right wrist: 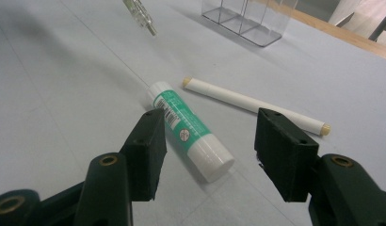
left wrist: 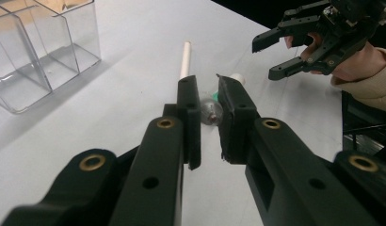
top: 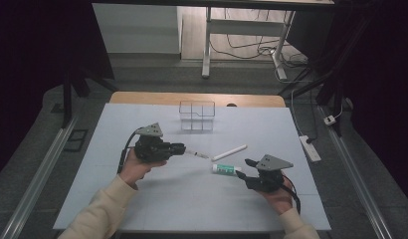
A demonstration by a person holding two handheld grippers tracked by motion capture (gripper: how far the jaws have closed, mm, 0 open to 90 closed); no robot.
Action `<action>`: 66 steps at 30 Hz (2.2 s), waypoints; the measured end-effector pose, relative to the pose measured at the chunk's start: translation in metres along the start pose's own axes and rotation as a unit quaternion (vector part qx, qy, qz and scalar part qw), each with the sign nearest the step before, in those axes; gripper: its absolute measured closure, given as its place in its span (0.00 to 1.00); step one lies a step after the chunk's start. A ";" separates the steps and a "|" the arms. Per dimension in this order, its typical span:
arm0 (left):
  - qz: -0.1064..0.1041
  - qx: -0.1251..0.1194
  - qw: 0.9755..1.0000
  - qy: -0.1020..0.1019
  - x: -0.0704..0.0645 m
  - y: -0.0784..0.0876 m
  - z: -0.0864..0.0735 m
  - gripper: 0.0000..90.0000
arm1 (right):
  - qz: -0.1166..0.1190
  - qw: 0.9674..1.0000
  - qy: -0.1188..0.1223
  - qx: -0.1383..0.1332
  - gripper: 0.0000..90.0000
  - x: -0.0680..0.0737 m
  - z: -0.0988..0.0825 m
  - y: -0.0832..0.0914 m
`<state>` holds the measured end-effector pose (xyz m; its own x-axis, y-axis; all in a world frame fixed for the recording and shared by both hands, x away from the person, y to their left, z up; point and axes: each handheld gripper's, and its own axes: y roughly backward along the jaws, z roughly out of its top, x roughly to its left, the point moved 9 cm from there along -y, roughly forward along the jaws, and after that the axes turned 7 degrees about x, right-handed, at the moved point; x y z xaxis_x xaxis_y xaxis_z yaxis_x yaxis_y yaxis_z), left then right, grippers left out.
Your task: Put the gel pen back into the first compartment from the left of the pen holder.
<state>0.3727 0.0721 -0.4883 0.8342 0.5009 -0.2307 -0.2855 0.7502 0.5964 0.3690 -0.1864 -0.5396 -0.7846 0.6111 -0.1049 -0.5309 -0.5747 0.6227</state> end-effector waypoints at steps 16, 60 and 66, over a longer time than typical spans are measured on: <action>0.003 -0.005 1.000 0.007 0.007 0.003 0.003 0.88 | -0.001 1.000 -0.002 0.005 0.47 -0.005 -0.003 -0.001; 0.076 -0.001 0.997 0.032 0.069 0.039 0.070 0.88 | -0.013 1.000 -0.014 0.009 0.46 -0.012 -0.007 0.001; 0.091 0.002 0.995 0.042 0.083 0.040 0.076 0.88 | -0.015 1.000 -0.012 0.013 0.46 -0.012 -0.007 0.001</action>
<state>0.4661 0.1112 -0.4251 0.7266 0.6624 -0.1825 -0.4257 0.6424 0.6373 0.3754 -0.1981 -0.5434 -0.7606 0.6407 -0.1051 -0.5450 -0.5421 0.6396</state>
